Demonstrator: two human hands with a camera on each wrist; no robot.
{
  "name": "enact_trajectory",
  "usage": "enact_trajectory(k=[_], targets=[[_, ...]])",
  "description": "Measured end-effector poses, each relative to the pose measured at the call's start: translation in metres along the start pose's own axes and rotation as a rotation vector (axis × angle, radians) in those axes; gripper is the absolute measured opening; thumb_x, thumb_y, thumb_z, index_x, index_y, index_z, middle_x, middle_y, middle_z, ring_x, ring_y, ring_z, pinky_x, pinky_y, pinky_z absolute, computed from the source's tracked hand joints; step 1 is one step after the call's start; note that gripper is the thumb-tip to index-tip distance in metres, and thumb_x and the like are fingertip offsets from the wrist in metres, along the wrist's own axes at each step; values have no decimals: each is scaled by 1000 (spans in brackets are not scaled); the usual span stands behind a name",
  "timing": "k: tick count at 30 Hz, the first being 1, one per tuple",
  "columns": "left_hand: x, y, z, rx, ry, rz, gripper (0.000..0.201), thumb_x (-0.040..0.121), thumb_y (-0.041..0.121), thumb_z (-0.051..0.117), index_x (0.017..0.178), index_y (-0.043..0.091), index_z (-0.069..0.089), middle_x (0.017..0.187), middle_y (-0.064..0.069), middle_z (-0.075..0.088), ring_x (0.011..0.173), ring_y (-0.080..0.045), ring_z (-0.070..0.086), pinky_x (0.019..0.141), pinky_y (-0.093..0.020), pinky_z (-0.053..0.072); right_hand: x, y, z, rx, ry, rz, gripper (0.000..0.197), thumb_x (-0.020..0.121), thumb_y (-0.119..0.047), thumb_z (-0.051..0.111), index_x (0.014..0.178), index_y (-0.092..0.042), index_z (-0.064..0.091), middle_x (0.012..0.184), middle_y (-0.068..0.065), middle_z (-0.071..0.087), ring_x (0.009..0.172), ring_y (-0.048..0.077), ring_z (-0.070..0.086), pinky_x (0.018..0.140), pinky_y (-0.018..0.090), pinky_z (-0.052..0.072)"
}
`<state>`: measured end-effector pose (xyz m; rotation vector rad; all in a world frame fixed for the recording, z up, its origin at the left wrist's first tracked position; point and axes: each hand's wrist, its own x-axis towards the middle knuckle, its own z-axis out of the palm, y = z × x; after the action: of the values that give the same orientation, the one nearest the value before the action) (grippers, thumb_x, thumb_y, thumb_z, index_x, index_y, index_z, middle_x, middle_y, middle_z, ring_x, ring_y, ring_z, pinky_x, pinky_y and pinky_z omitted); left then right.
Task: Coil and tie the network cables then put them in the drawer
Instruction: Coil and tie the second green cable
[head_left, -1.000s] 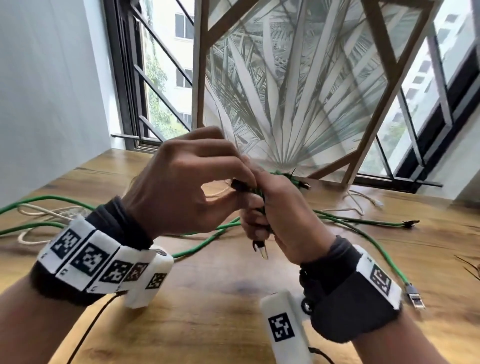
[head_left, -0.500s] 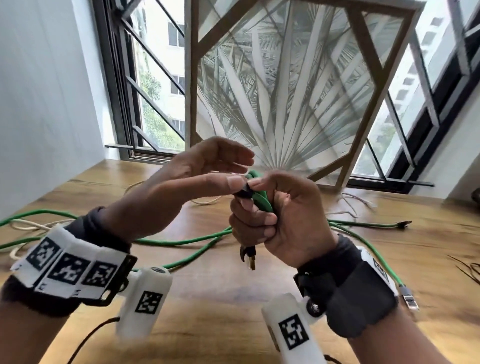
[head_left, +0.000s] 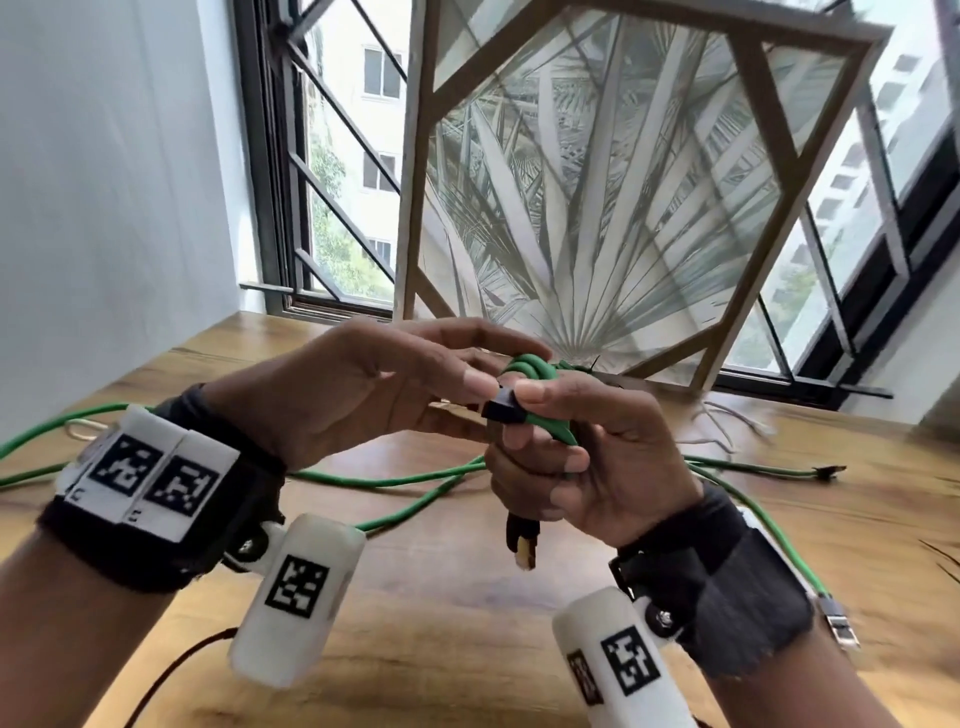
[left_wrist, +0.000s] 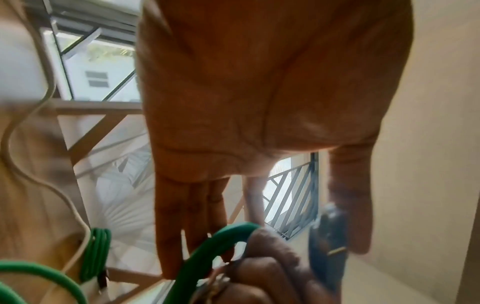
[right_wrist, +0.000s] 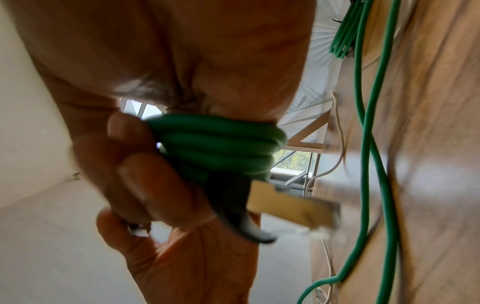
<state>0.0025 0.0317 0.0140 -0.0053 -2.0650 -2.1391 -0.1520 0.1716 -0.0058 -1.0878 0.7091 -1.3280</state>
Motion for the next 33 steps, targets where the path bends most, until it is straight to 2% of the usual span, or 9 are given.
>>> enact_trajectory(k=[3, 7, 10, 12, 15, 18, 25, 29, 33], targets=[[-2, 0, 0, -90, 34, -16, 65, 74, 12, 78, 137, 2, 64, 130, -16, 69, 120, -31, 65, 116, -51, 46, 1, 3, 0, 32, -28, 2, 23, 91, -19, 53, 73, -4, 57, 43, -7, 34, 38, 10, 42, 45, 20, 38], [-1, -4, 2, -119, 47, -36, 68, 71, 17, 86, 135, 7, 65, 133, -19, 65, 123, -35, 61, 120, -58, 37, 2, 3, 4, -50, 4, -2, 23, 81, -21, 50, 65, -17, 66, 40, -9, 29, 33, 9, 39, 42, 19, 33], [-2, -5, 2, -119, 41, -42, 77, 66, 18, 95, 136, 9, 63, 129, -20, 65, 120, -36, 61, 117, -58, 40, 0, 2, 6, -172, 78, -20, 22, 75, -27, 52, 59, -17, 62, 36, -8, 42, 39, 20, 48, 46, 28, 32], [-3, -4, 1, -133, 48, -41, 76, 67, 19, 96, 136, 9, 64, 124, -20, 64, 113, -35, 63, 108, -54, 50, -1, 0, 8, -210, 104, -33, 24, 75, -27, 55, 63, -22, 75, 36, -5, 49, 50, 30, 64, 51, 32, 47], [-3, -3, 3, -131, 125, -39, 58, 83, 18, 81, 137, 8, 62, 118, -16, 68, 100, -26, 69, 91, -44, 59, -1, -5, 4, -129, 195, -78, 11, 76, -14, 70, 68, -13, 77, 43, 3, 55, 63, 25, 76, 60, 32, 62], [-2, -3, 3, -93, 190, -33, 49, 89, 18, 67, 137, 9, 61, 116, -15, 70, 103, -27, 67, 96, -46, 56, -1, -6, -3, -164, 267, -112, 23, 86, -19, 66, 66, -7, 70, 46, 6, 55, 66, 27, 76, 63, 33, 62], [-3, -6, -3, -67, 157, -28, 67, 78, 11, 76, 142, 2, 57, 122, -26, 70, 122, -44, 58, 121, -67, 29, 4, -5, -7, -202, 284, -124, 20, 91, -17, 59, 92, 3, 62, 52, 4, 45, 57, 21, 56, 66, 28, 55], [1, -9, 1, -8, 75, -9, 56, 86, 2, 70, 140, -6, 55, 126, -34, 66, 113, -38, 62, 111, -52, 47, 5, -4, -7, -223, 275, -143, 22, 92, -14, 59, 99, 3, 72, 57, 3, 44, 62, 21, 55, 66, 28, 53], [6, -12, 2, -34, 252, 41, 58, 80, -3, 70, 137, -2, 57, 117, -30, 67, 105, -37, 66, 93, -44, 62, 5, -6, -10, -286, 265, -212, 20, 97, -16, 61, 99, 1, 71, 66, 8, 52, 67, 21, 53, 67, 25, 54]])
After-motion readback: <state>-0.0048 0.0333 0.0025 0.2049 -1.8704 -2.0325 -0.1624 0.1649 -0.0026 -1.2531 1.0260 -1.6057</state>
